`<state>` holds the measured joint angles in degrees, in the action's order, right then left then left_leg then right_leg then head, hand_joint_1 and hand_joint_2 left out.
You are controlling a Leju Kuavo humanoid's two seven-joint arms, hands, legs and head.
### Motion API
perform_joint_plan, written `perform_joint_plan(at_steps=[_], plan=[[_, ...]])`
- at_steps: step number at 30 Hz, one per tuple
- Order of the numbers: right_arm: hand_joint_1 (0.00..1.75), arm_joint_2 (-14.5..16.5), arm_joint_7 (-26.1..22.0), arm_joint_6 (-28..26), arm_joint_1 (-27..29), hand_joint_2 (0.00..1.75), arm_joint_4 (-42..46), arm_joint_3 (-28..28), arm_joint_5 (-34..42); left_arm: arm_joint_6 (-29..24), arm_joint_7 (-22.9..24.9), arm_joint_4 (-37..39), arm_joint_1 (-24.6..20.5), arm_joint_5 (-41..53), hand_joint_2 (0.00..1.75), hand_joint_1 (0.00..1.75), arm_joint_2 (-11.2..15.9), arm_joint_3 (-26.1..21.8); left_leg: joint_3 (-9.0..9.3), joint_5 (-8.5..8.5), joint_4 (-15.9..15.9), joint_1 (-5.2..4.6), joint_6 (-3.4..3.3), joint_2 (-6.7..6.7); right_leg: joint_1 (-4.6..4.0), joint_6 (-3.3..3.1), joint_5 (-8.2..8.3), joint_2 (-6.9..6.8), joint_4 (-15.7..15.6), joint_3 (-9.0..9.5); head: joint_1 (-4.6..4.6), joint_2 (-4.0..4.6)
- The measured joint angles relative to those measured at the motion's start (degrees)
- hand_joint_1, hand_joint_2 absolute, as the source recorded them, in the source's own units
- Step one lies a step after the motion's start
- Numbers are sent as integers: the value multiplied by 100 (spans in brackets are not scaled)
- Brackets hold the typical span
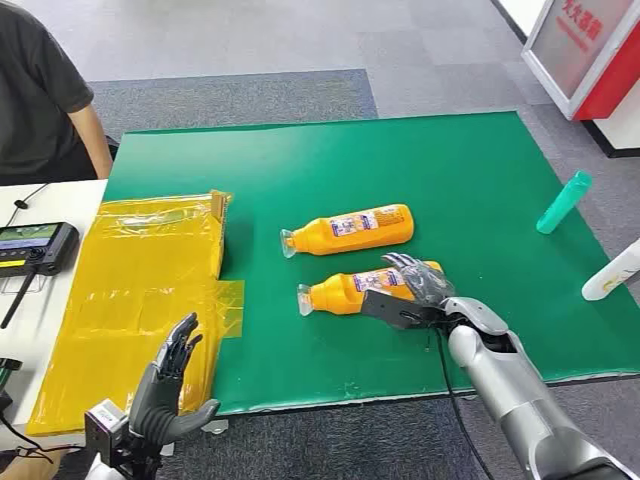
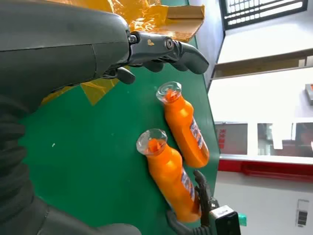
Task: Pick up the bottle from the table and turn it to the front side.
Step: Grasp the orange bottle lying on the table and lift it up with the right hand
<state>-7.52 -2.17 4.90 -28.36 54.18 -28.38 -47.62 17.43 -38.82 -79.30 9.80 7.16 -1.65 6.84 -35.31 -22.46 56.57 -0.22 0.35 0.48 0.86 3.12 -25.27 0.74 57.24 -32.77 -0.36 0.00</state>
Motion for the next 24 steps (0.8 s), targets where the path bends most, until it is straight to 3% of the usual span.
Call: perform_joint_plan(at_steps=[9,10,13,14,18,24], plan=[[0,-37,150,355,-521,175,-336,-98,-103,5,0,-109,-114,-132,175,0,-3,26,0,7,1,-2,-4,0,3,8,8,0,0,-1,2,0],[14,-37,158,364,-550,175,-365,-111,-108,3,0,-112,-118,-138,175,0,-2,33,0,7,1,-2,-4,0,3,8,8,0,0,-1,1,0],[127,-37,173,380,-601,175,-448,-150,-131,1,0,-121,-128,-148,175,0,-1,52,-1,7,1,-2,-4,0,3,8,8,0,0,-1,2,0],[151,-37,174,384,-616,175,-477,-166,-144,1,0,-122,-133,-149,175,0,-1,56,-1,7,1,-3,-4,0,3,8,8,0,0,-1,2,0],[170,-37,174,387,-682,175,-580,-242,-195,-1,0,-122,-147,-150,175,0,-1,67,-2,7,1,-3,-4,0,3,8,8,0,-1,-1,2,0],[171,-37,149,481,-819,175,-685,-351,-243,-23,0,-124,-151,-148,175,0,-1,80,-1,8,1,-3,-4,0,3,9,9,0,-1,0,1,0]])
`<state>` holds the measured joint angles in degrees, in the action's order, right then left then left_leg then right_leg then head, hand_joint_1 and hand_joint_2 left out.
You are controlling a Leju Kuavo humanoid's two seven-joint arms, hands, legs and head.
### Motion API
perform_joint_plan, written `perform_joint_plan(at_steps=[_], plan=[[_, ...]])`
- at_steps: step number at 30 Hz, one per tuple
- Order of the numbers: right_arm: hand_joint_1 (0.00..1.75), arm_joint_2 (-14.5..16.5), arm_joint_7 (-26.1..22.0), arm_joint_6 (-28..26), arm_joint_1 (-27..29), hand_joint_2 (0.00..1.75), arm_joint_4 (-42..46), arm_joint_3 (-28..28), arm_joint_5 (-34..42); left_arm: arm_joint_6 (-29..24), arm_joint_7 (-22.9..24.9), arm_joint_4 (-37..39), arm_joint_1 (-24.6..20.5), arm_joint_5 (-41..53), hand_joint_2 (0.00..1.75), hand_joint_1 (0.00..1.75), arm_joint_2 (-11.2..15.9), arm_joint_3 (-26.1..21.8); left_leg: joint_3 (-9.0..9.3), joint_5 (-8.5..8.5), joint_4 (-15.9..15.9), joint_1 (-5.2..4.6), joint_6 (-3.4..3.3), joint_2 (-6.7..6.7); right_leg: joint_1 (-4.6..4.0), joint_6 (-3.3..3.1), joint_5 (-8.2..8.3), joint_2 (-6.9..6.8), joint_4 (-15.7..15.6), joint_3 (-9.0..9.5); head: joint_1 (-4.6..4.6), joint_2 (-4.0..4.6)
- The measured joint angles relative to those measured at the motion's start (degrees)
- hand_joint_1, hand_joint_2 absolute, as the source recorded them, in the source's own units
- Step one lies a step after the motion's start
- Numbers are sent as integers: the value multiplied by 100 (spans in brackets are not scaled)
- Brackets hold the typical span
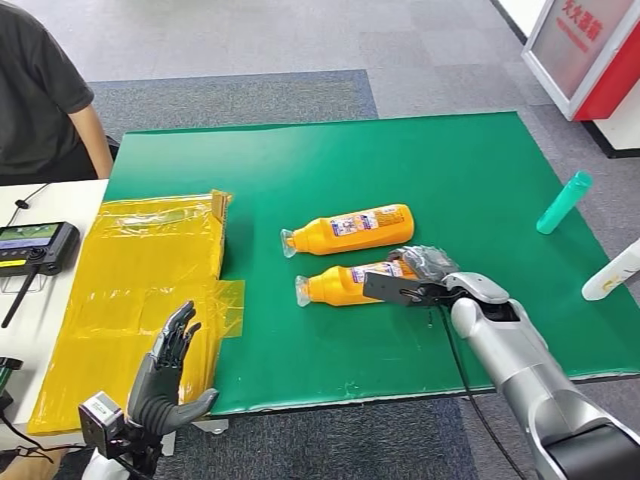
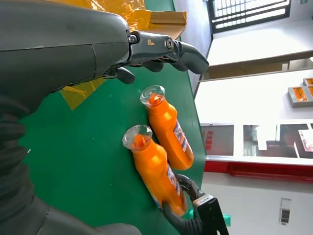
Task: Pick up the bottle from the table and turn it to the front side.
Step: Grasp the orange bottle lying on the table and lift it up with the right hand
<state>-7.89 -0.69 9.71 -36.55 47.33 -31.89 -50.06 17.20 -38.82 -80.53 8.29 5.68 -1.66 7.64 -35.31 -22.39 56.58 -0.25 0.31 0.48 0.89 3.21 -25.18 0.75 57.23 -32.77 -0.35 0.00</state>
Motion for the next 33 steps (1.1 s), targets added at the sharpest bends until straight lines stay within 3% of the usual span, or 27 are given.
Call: perform_joint_plan(at_steps=[20,21,24,25,33], plan=[[172,0,-97,162,-330,175,-363,-357,-50,-57,0,-1,-22,33,175,0,0,11,13,4,0,0,-5,0,0,3,3,0,-2,12,0,0],[146,0,-97,163,-335,175,-370,-360,-50,-57,0,-1,-22,33,175,0,0,11,13,4,0,0,-5,0,0,3,4,0,-2,13,0,0],[23,0,-97,173,-346,175,-387,-372,-50,-58,0,-1,-23,33,175,0,0,11,15,4,0,0,-5,0,0,4,4,0,-2,15,0,0],[6,0,-97,181,-347,175,-396,-382,-50,-59,0,-1,-24,33,175,0,0,11,16,4,0,0,-5,0,0,4,4,0,-2,15,0,0],[0,0,-80,229,-256,175,-515,-497,-67,-63,0,-1,-29,36,175,0,0,14,11,7,0,-1,-8,0,0,8,8,0,-3,14,0,0]])
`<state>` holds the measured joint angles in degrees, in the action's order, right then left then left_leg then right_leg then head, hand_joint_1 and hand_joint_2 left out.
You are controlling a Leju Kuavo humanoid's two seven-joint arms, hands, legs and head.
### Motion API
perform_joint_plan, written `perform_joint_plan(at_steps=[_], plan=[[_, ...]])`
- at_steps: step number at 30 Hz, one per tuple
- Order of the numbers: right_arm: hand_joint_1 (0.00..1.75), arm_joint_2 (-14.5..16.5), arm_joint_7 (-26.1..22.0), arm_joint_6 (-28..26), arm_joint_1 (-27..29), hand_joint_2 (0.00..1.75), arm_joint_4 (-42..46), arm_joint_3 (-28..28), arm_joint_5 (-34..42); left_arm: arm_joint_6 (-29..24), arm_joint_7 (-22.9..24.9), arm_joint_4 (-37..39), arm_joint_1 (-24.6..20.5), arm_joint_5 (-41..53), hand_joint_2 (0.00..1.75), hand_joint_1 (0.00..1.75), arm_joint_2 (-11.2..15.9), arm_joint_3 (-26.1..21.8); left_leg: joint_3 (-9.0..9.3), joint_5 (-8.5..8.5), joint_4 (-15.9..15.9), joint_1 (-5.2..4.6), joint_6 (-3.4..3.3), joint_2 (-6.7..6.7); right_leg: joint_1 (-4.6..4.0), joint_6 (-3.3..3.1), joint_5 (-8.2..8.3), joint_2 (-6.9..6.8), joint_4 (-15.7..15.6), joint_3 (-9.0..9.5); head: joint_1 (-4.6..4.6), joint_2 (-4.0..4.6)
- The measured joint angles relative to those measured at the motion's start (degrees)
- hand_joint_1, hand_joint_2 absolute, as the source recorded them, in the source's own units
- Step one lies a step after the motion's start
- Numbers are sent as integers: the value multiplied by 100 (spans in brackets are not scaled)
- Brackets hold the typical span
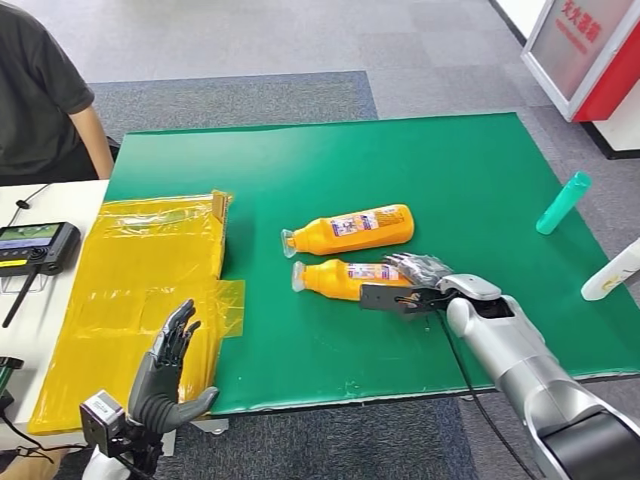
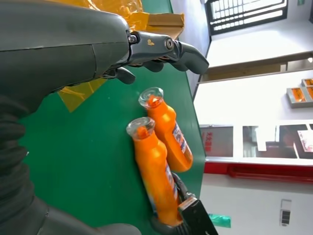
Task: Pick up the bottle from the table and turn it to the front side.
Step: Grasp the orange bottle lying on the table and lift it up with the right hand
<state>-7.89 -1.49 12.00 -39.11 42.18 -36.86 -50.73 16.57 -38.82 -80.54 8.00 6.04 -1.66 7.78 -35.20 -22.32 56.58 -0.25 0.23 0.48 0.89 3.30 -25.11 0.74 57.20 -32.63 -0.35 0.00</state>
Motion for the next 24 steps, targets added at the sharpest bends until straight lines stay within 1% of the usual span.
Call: perform_joint_plan(at_steps=[8,9,12,13,24], plan=[[0,10,2,7,0,175,-103,-71,9,-9,0,1,-1,5,175,0,0,0,-4,-1,0,0,0,0,0,0,-1,0,-3,-2,0,0],[32,11,2,7,-6,175,-117,-84,13,-10,0,0,-1,5,175,0,0,0,-3,-1,0,0,0,0,0,0,-1,0,-4,-2,0,0],[163,14,-8,39,-31,175,-160,-111,26,-11,0,0,-1,5,175,0,0,0,-3,-1,0,0,-1,0,0,0,-1,0,-4,-1,0,0],[175,15,-16,54,-43,175,-174,-121,33,-11,0,0,-1,5,175,0,0,0,-3,-1,0,0,-1,0,0,0,0,0,-4,-1,0,0],[175,15,-102,-162,-33,175,-195,-180,200,-13,0,-1,2,-11,175,0,0,0,-3,1,0,0,-2,0,0,5,3,0,-6,0,-1,0]])
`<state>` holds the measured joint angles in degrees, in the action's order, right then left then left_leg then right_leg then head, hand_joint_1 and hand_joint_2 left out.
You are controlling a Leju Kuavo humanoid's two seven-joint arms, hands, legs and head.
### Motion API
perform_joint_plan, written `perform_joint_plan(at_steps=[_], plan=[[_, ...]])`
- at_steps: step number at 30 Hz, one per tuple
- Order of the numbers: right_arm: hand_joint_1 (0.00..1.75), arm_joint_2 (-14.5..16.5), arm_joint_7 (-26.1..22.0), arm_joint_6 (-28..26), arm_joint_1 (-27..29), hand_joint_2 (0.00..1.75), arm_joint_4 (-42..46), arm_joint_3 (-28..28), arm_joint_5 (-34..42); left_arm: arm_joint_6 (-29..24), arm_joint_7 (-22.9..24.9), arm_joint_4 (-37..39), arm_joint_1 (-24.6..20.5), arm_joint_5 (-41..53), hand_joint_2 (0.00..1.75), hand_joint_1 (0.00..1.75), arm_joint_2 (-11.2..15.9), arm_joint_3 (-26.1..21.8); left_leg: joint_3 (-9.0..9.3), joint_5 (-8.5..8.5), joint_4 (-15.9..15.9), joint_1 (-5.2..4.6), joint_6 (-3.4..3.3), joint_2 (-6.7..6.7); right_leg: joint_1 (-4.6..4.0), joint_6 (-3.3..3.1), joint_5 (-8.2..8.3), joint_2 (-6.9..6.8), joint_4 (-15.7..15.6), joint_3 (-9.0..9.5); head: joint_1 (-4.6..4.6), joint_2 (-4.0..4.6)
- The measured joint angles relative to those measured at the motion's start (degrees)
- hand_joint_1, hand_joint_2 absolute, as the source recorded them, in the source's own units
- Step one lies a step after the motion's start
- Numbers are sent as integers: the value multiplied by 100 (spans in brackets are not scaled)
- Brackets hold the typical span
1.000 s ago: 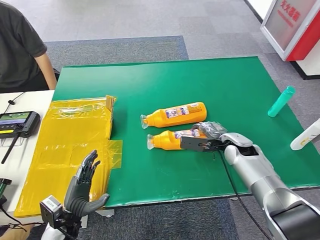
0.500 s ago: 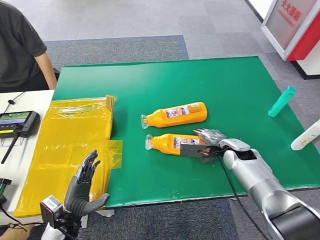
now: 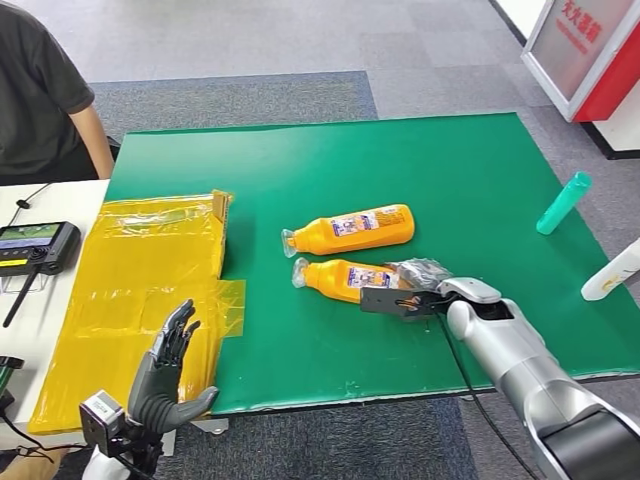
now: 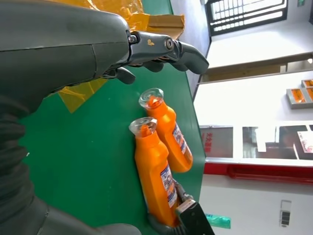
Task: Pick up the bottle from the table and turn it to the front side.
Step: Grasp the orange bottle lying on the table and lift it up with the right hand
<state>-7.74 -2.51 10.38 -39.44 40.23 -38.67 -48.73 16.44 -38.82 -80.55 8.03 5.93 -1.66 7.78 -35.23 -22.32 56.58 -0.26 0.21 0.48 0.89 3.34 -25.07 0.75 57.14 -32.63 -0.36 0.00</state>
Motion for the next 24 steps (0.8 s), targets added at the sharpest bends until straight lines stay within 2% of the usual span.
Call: perform_joint_plan(at_steps=[5,9,15,19,24], plan=[[175,-4,1,-167,90,175,89,10,81,0,0,-15,5,-17,175,0,0,0,0,0,0,0,0,0,0,0,0,0,-1,-1,0,0],[175,-36,2,-469,405,175,420,135,287,1,0,-21,36,34,175,0,1,-5,-2,-1,0,0,-1,0,0,-1,-2,-1,-2,-2,1,0],[175,-38,-250,-1302,1421,175,1414,668,600,261,1,109,149,32,175,0,-72,-213,-9,-9,0,0,-5,2,0,-3,-10,-2,-4,-4,0,0],[175,39,-505,-1494,2102,175,2289,1122,761,623,8,260,156,-104,175,0,-234,-513,-14,-11,0,0,-5,3,0,-4,-12,-2,-4,-9,0,0],[175,286,-1073,-1583,2705,175,3092,1482,1084,1101,151,537,45,-546,175,0,-438,-815,-14,-12,0,0,-6,2,0,-5,-13,-1,-4,-12,1,0]])
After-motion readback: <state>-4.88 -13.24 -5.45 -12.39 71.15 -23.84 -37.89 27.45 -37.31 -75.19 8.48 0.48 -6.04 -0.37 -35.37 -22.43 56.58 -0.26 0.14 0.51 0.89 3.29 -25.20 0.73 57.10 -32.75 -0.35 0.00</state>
